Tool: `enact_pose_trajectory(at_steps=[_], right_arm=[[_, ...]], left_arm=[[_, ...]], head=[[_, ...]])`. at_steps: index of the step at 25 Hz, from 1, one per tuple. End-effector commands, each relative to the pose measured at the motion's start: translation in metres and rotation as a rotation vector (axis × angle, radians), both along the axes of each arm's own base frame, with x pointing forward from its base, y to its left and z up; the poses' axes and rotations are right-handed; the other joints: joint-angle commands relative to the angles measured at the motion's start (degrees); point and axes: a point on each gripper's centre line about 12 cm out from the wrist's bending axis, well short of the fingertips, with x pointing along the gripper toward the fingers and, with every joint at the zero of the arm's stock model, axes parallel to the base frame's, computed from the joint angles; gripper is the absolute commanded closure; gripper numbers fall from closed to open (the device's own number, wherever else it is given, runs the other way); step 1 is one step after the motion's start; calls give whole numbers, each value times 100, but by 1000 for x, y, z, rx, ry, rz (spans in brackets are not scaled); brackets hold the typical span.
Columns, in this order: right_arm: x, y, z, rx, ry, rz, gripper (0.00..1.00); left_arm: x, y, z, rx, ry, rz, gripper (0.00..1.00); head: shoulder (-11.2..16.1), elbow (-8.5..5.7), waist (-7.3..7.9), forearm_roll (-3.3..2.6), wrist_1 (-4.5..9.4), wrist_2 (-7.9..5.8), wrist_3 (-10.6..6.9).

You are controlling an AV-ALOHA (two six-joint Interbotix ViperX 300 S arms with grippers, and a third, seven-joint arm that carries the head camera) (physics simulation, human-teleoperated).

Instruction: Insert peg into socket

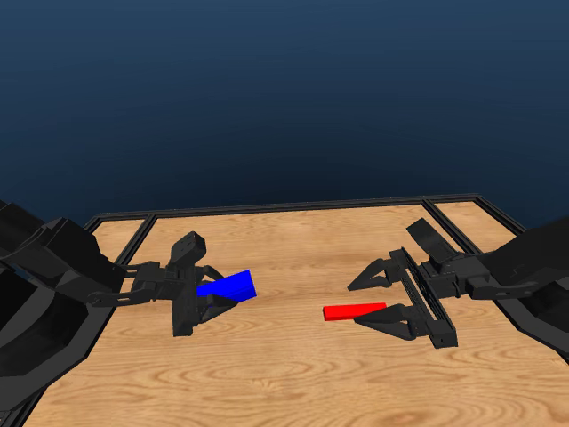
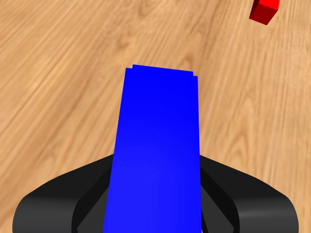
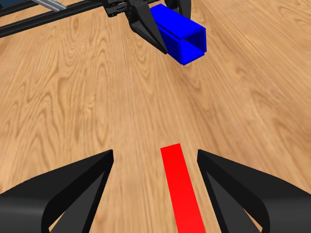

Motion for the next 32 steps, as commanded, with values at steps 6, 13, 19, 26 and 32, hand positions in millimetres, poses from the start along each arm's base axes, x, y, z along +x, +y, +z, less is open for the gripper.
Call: enact_pose_trajectory(at_steps=[6,13,19,26,32], right_arm=[[-1,-7,-12,-13,107,-25,0],[12,-4,-48,-27,273,10,0],[9,-7,-46,-62,312,18,100],[27,3,7,-100,239,86,100],[51,29,76,-138,158,223,100]], left_arm=[[27,-56,39,-36,-70,-192,100],[43,-85,84,-33,-232,-274,100],[40,-94,100,-21,-309,-282,100],[39,-101,110,6,-345,-288,100],[45,-118,121,4,-419,-286,100]], head=[[-209,-13,-214,-60,-57,-93,-109],[-236,4,-212,-60,-30,-101,-88],[-383,62,-186,-61,19,-133,-53],[-900,307,-150,-59,57,-166,23],[-1275,506,9,-33,162,-234,137]])
